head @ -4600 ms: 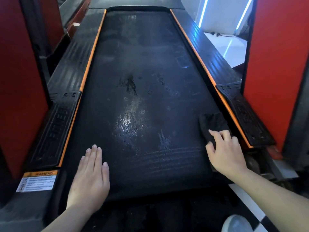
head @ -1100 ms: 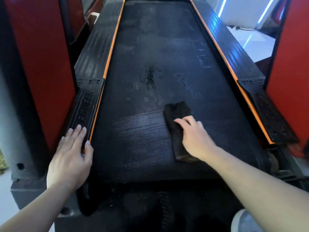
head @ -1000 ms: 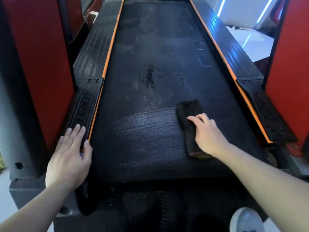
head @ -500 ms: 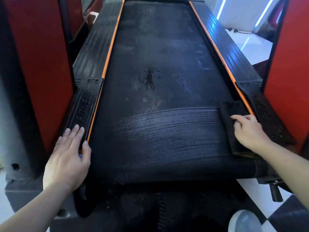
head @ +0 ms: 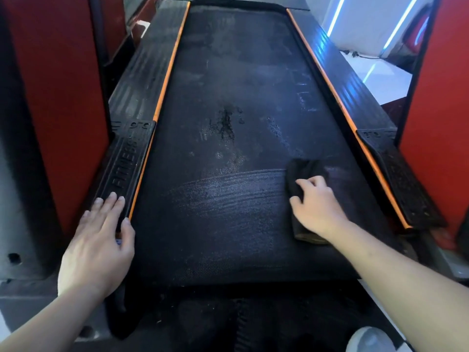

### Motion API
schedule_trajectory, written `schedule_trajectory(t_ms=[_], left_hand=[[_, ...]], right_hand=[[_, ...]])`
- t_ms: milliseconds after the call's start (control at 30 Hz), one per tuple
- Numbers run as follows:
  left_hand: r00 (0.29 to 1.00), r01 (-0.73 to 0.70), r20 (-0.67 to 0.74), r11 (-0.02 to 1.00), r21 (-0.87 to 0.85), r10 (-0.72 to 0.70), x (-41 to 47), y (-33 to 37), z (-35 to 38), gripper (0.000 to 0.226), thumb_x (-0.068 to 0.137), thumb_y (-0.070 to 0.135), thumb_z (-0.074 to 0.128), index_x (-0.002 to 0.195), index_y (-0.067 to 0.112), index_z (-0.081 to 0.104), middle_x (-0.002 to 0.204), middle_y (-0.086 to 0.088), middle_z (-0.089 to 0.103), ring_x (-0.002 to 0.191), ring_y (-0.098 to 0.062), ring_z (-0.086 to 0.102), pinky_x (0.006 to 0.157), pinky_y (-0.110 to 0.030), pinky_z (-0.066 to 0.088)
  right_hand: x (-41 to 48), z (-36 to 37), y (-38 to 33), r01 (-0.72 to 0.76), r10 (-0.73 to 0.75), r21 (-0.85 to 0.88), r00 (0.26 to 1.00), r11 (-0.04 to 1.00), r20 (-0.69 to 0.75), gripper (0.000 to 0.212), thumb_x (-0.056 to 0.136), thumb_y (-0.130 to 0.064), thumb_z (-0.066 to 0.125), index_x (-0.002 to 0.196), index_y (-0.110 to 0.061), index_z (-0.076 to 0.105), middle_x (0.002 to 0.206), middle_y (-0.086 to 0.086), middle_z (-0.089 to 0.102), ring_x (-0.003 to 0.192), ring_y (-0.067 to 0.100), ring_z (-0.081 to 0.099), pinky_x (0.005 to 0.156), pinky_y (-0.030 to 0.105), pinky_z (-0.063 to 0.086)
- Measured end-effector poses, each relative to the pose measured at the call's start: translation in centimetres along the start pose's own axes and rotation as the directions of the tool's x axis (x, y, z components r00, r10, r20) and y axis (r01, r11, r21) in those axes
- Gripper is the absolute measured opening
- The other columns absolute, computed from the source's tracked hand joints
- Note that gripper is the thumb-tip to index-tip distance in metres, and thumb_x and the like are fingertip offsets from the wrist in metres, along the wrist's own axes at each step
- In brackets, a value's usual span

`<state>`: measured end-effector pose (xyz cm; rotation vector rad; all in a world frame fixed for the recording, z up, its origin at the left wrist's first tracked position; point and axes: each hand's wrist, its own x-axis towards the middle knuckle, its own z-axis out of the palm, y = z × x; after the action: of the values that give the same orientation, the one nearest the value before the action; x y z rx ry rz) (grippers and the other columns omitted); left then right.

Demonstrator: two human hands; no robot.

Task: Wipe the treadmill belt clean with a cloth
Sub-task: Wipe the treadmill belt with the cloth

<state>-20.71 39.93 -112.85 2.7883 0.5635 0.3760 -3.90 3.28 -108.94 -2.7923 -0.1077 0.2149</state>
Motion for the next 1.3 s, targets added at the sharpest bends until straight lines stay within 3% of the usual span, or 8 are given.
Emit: schedule_trajectory(t_ms=[200, 333, 500, 600, 733, 1100, 1300], left_hand=[[1.0, 0.027, 0.012, 0.999, -0.019, -0.027, 0.0, 0.3, -0.2, 0.051, 0.1, 0.028, 0.041, 0.15, 0.016, 0.039, 0.16, 0.006, 0.028, 0.15, -0.009, 0.013, 0.122, -0.028, 0.005], [1.0, 0.014, 0.008, 0.999, -0.032, -0.014, 0.0, 0.1, -0.1, 0.052, 0.101, 0.031, 0.034, 0.15, 0.015, 0.039, 0.16, 0.004, 0.03, 0.15, -0.01, 0.015, 0.123, -0.032, 0.009], [0.999, 0.012, 0.029, 1.0, -0.029, -0.012, 0.0, 0.0, -0.2, 0.054, 0.102, 0.037, 0.027, 0.152, 0.017, 0.036, 0.161, 0.008, 0.025, 0.15, -0.007, 0.01, 0.123, -0.031, 0.007], [0.999, -0.005, 0.053, 0.999, -0.042, 0.008, 0.1, -0.2, -0.2, 0.062, 0.099, 0.044, 0.017, 0.153, 0.018, 0.032, 0.161, 0.01, 0.021, 0.15, -0.002, 0.005, 0.121, -0.023, -0.002], [0.998, -0.001, 0.064, 0.996, -0.084, 0.006, 0.0, -0.4, -0.3, 0.063, 0.098, 0.044, 0.012, 0.154, 0.02, 0.03, 0.161, 0.015, 0.019, 0.148, 0.004, 0.001, 0.122, -0.023, -0.002], [0.997, 0.035, 0.069, 0.998, -0.052, -0.031, 0.0, 0.2, -0.7, 0.052, 0.102, 0.03, 0.033, 0.153, 0.023, 0.031, 0.161, 0.016, 0.019, 0.148, 0.004, 0.002, 0.123, -0.027, 0.003], [0.998, 0.031, 0.054, 0.998, -0.05, -0.028, -0.1, 0.4, -0.8, 0.052, 0.1, 0.029, 0.038, 0.152, 0.021, 0.034, 0.161, 0.013, 0.022, 0.149, -0.001, 0.008, 0.122, -0.026, 0.004]], right_hand=[[-0.8, 3.7, -9.7, 0.179, -0.184, 0.069, 0.98, 0.981, 0.077, 0.049, 0.099, -0.033, 0.047, 0.144, -0.014, 0.043, 0.139, 0.007, 0.036, 0.121, 0.029, 0.042, 0.101, 0.042, 0.045], [-1.4, 5.6, -15.0, 0.252, -0.273, 0.142, 0.95, 0.957, 0.151, 0.049, 0.1, -0.034, 0.048, 0.143, -0.012, 0.042, 0.136, 0.007, 0.034, 0.116, 0.026, 0.041, 0.091, 0.036, 0.047], [-2.2, 7.9, -20.1, 0.315, -0.353, 0.188, 0.908, 0.93, 0.224, 0.041, 0.1, -0.032, 0.048, 0.135, -0.011, 0.045, 0.128, 0.008, 0.031, 0.112, 0.031, 0.04, 0.091, 0.049, 0.049], [-2.8, 8.8, -22.6, 0.317, -0.375, 0.233, 0.886, 0.919, 0.273, 0.037, 0.1, -0.031, 0.049, 0.131, -0.01, 0.046, 0.13, 0.007, 0.03, 0.113, 0.032, 0.038, 0.092, 0.05, 0.048], [-3.4, 9.2, -25.3, 0.295, -0.396, 0.308, 0.847, 0.905, 0.353, 0.037, 0.097, -0.029, 0.055, 0.127, -0.009, 0.048, 0.134, 0.007, 0.029, 0.117, 0.031, 0.036, 0.096, 0.051, 0.047], [-3.4, 9.3, -21.2, 0.396, -0.445, 0.243, 0.874, 0.886, 0.198, 0.044, 0.101, -0.026, 0.046, 0.143, -0.015, 0.041, 0.138, 0.004, 0.033, 0.118, 0.029, 0.035, 0.098, 0.044, 0.046], [-2.7, 7.7, -15.3, 0.33, -0.356, 0.182, 0.925, 0.926, 0.137, 0.05, 0.102, -0.033, 0.041, 0.15, -0.018, 0.034, 0.144, 0.004, 0.03, 0.123, 0.026, 0.036, 0.099, 0.044, 0.048]])
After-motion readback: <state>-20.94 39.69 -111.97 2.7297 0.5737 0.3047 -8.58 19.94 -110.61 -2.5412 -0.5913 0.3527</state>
